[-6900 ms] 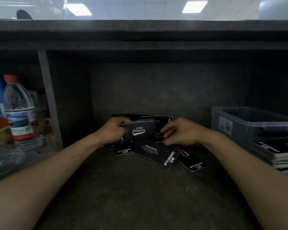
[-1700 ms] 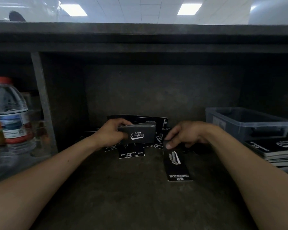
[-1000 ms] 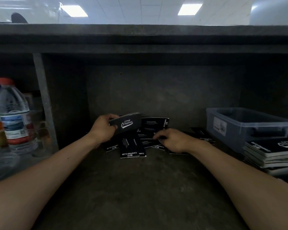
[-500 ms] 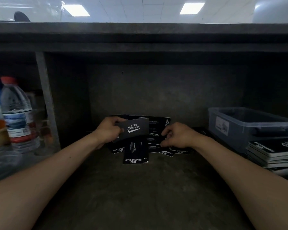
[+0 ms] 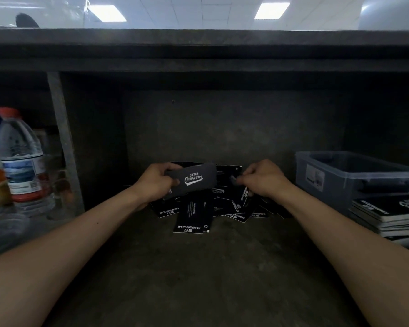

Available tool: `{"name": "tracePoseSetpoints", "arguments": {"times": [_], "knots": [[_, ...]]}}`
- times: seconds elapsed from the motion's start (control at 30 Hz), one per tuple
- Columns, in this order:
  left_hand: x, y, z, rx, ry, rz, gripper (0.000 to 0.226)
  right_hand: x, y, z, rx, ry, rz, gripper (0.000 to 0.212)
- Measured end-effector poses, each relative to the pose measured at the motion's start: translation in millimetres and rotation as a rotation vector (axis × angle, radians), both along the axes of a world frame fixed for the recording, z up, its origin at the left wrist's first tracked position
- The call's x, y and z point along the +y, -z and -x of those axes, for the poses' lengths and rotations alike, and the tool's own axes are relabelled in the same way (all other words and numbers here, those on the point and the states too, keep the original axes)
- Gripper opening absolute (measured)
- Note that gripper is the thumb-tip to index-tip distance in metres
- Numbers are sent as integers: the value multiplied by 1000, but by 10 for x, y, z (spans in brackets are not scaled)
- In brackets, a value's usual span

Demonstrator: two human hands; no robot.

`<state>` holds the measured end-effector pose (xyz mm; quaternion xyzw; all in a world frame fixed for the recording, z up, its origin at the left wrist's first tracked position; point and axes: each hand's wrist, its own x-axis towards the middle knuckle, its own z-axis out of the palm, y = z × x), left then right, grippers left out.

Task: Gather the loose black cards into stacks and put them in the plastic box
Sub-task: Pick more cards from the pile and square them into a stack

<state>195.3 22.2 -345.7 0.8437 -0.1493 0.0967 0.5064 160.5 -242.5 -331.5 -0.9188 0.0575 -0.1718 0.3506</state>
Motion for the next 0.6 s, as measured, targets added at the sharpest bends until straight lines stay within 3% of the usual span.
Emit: {"name": "tracePoseSetpoints", "arguments": {"times": [0.07, 0.2, 0.3, 0.37, 0.53, 0.6], "knots": [[-22, 20, 16, 3, 43, -42, 34, 58, -27, 34, -19, -11, -49, 19], [-39, 33, 33, 1, 85, -69, 38, 233, -4, 118, 66, -207, -378, 17], [-40, 29, 46, 5, 96, -59, 40, 248, 36, 119, 40, -261, -343, 3], [-51, 25, 63, 20, 102, -50, 42, 182, 83, 71, -27, -238, -267, 19], [-53, -2, 125, 10, 115, -109, 46, 73, 202, 6, -73, -138, 13, 94], [-56, -15, 152, 21, 135, -133, 53, 78, 240, -1, -91, -114, 48, 95]]}}
